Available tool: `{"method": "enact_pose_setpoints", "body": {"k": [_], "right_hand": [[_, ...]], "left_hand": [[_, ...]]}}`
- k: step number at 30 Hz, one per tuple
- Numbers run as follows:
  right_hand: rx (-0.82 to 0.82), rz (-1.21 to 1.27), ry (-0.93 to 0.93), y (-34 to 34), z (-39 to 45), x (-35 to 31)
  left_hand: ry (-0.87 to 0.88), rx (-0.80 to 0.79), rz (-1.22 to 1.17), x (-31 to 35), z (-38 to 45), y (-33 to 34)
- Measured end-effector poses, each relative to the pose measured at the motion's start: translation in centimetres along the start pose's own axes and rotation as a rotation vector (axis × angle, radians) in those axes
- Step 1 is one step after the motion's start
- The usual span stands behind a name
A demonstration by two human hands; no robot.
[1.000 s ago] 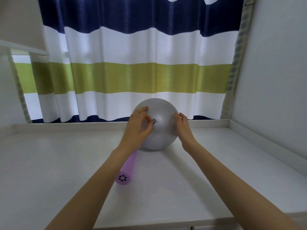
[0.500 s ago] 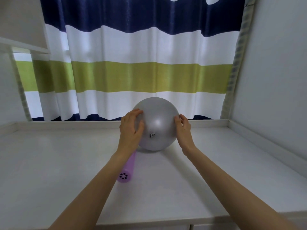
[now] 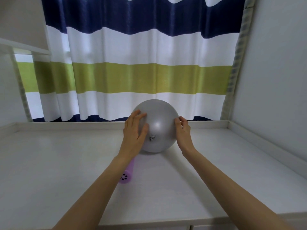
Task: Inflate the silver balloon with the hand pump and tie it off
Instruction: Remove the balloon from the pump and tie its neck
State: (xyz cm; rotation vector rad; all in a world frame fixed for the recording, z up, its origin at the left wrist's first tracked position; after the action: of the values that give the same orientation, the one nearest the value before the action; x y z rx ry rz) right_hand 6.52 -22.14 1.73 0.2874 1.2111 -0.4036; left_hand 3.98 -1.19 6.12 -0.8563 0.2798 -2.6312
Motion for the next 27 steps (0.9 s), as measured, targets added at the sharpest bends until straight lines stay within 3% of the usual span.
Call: {"method": "enact_pose_setpoints", "body": {"k": [13,27], "right_hand": [[0.01,0.004,-0.016,-1.0,-0.1,-0.7],[0.014,-0.036,-0.155,-1.3,-0.5,-3.4]], "left_hand": [[0.004,0.028,0.032,0.0,0.2,-0.5],[0.045,0.048,0.041,1.5,0.1,-0.4]]}}
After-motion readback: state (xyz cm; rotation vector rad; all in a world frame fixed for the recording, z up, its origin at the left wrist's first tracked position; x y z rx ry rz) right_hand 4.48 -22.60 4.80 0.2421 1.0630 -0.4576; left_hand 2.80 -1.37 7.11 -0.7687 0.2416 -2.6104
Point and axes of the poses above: each hand's wrist, its own z-axis towards the middle knuckle, its own y-axis out of the palm, x = y × z, the point moved 9 cm from there along z, towards the middle knuckle, and after that the axes turned 1 degree about x, right-handed, at the moved point
